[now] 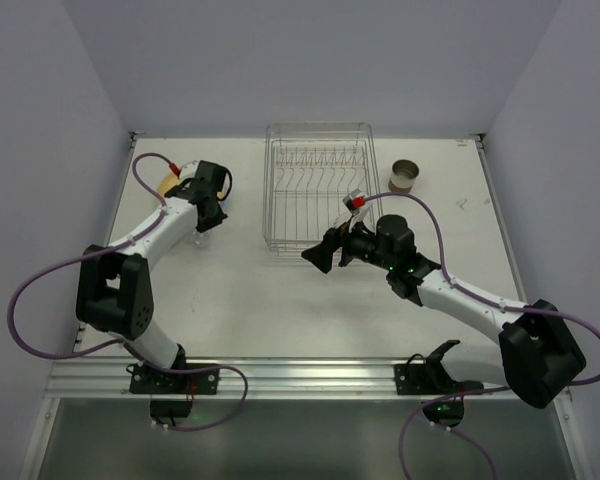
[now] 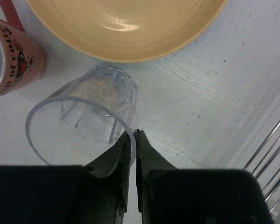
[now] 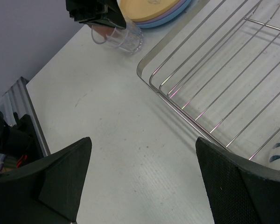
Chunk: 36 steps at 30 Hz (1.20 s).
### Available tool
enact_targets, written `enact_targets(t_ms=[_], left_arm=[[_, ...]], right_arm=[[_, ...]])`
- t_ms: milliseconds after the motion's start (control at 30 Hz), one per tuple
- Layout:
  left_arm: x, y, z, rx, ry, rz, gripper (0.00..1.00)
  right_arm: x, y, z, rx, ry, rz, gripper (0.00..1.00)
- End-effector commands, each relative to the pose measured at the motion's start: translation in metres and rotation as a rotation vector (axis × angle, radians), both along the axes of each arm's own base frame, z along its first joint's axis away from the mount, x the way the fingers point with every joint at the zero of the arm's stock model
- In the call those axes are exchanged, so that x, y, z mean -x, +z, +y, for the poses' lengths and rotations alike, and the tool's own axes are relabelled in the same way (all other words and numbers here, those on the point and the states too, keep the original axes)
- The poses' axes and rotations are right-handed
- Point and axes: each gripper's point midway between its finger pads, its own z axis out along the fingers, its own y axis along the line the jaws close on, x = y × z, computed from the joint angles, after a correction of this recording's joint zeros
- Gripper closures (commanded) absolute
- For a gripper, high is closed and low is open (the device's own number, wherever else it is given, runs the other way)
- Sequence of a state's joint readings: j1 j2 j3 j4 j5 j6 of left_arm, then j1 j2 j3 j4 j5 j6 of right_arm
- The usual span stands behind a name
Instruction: Unload the mixed dishes from the dish rack
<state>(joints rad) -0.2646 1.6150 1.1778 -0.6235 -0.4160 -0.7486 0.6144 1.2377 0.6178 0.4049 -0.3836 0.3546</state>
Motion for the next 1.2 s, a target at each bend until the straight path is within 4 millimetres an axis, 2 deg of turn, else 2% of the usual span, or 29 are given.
enact_targets(t_ms=[0,300,600,733,867,1167], left_arm=[[-0.015,0.012,-0.001,-0.016,-0.003,-0.032,0.89],[-0.016,0.009,-0.006,-0.007,-0.032,-0.002,0.81],[-0.016,0.012,-0.007,-0.007,-0.043,-0.006,0.79],[-0.017,0.017,-0.010,0.006,-0.069,-0.015,0.79],[-0.017,0.028,-0.012,0.017,-0.082,-0.051,0.78],[-0.014,0.040,-0.007,0.004,-0.077,-0.088,0.75]], right_arm=[[-0.006,0.024,0.003,-0.037,-0.004,-0.064,0.06],[-0.006,0.024,0.002,-0.036,-0.007,-0.061,0.07],[-0.007,0.025,0.002,-0.035,-0.012,-0.063,0.07],[-0.008,0.024,0.001,-0.032,-0.021,-0.063,0.01],[-0.008,0.023,0.000,-0.030,-0.024,-0.061,0.01],[-0.008,0.023,0.001,-0.029,-0.022,-0.062,0.01]])
